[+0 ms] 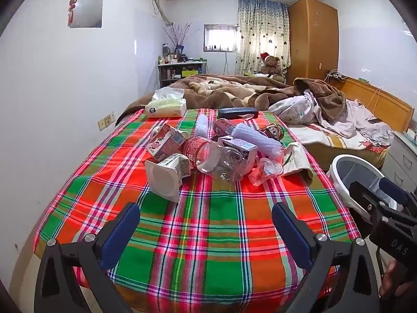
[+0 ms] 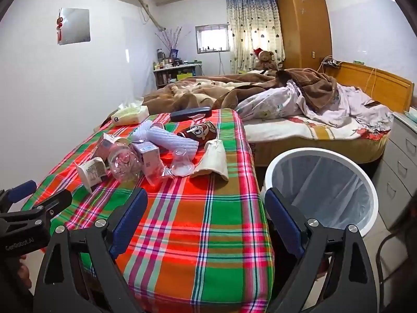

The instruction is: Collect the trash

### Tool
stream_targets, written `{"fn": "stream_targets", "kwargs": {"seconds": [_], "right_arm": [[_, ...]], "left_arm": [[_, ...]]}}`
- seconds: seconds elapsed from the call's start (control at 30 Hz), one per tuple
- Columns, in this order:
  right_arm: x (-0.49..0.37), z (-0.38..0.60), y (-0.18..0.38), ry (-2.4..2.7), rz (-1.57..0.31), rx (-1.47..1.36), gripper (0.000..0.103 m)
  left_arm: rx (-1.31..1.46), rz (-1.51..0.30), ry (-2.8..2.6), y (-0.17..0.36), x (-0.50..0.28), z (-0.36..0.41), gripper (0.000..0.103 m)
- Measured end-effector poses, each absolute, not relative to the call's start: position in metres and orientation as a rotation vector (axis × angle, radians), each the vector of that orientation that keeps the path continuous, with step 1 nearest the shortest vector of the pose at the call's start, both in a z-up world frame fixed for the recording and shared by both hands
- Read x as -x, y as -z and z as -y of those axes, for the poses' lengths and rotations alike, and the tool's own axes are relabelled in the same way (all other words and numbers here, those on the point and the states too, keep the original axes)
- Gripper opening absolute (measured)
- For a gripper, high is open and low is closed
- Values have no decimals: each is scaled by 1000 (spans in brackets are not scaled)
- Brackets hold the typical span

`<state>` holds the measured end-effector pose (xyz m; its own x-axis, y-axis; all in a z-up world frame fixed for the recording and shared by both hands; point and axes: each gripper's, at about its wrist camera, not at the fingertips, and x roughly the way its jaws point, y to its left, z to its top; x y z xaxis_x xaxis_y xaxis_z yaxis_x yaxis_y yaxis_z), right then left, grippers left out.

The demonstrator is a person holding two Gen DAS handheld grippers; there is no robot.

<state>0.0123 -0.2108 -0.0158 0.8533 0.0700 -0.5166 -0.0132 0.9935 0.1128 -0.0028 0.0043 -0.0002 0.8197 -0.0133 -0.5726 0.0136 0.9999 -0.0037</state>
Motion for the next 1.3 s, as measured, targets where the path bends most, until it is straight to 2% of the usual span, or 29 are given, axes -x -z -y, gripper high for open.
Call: {"fn": "stream_targets", "kwargs": {"seconds": [1.3], "right_arm": [[-10,209,13,-43,-542,-91,93]], "left_arm": [[14,-613,20,0,3,-7,103]]}}
